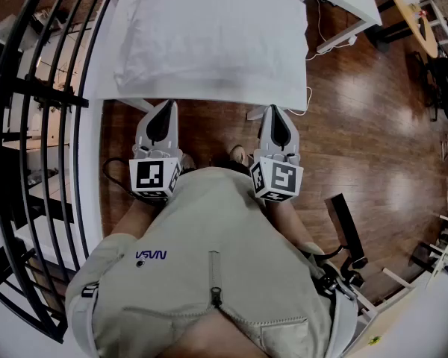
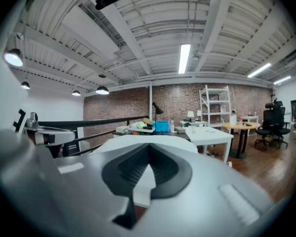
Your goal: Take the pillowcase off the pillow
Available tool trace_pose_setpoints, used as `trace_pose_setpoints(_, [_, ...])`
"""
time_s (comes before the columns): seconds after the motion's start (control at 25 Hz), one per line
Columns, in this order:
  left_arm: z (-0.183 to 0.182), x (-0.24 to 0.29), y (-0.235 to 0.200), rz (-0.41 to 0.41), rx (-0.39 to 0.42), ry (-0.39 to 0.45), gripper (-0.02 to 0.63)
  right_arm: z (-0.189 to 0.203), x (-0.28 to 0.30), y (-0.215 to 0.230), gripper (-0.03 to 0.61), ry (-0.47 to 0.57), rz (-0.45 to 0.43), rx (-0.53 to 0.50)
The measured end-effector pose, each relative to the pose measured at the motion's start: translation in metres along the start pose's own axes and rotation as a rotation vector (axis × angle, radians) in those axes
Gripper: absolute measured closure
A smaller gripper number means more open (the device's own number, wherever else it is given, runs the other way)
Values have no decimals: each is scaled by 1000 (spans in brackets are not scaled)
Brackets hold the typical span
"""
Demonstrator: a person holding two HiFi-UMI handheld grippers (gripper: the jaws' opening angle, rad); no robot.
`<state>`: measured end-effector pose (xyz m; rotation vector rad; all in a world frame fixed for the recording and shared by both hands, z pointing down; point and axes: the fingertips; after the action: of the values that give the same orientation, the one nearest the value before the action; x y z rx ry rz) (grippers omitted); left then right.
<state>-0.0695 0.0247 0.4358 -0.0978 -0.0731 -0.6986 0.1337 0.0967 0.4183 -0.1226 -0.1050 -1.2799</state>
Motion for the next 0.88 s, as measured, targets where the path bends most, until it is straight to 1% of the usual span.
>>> trace_pose_setpoints(0.12, [7, 0, -15, -1, -4, -13, 609, 0, 4, -12, 575, -2, -3, -7])
trace_pose_setpoints(0.2, [10, 1, -20, -1, -9, -25, 609, 2, 5, -12, 575, -8, 2, -9])
trace_pose_setpoints(0.36, [11, 11, -14, 3, -12, -39, 609, 8, 13, 8, 575, -24, 29, 3])
trace_pose_setpoints(0.48, [9, 25, -16, -14, -4, -44, 609, 8, 33, 21, 575, -22, 26, 14])
trace_pose_setpoints(0.6, [1, 42, -16, -39, 11, -43, 609, 6, 58, 33, 575, -19, -1, 26])
trace_pose_setpoints(0.76, [4, 66, -18, -89, 28, -61, 609, 11, 90, 45, 575, -33, -58, 36])
trace_pose_setpoints(0.88, [21, 76, -22, -135, 28, -98, 607, 25, 110, 47, 574, -74, -99, 6])
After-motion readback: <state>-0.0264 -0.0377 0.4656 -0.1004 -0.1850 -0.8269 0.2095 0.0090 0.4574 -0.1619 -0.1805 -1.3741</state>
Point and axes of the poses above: the fingertips, and each gripper's own axes: x forward along the fingers, y to its right, z out of its underside, and after that the axes turned 8 degrees about z, right-handed
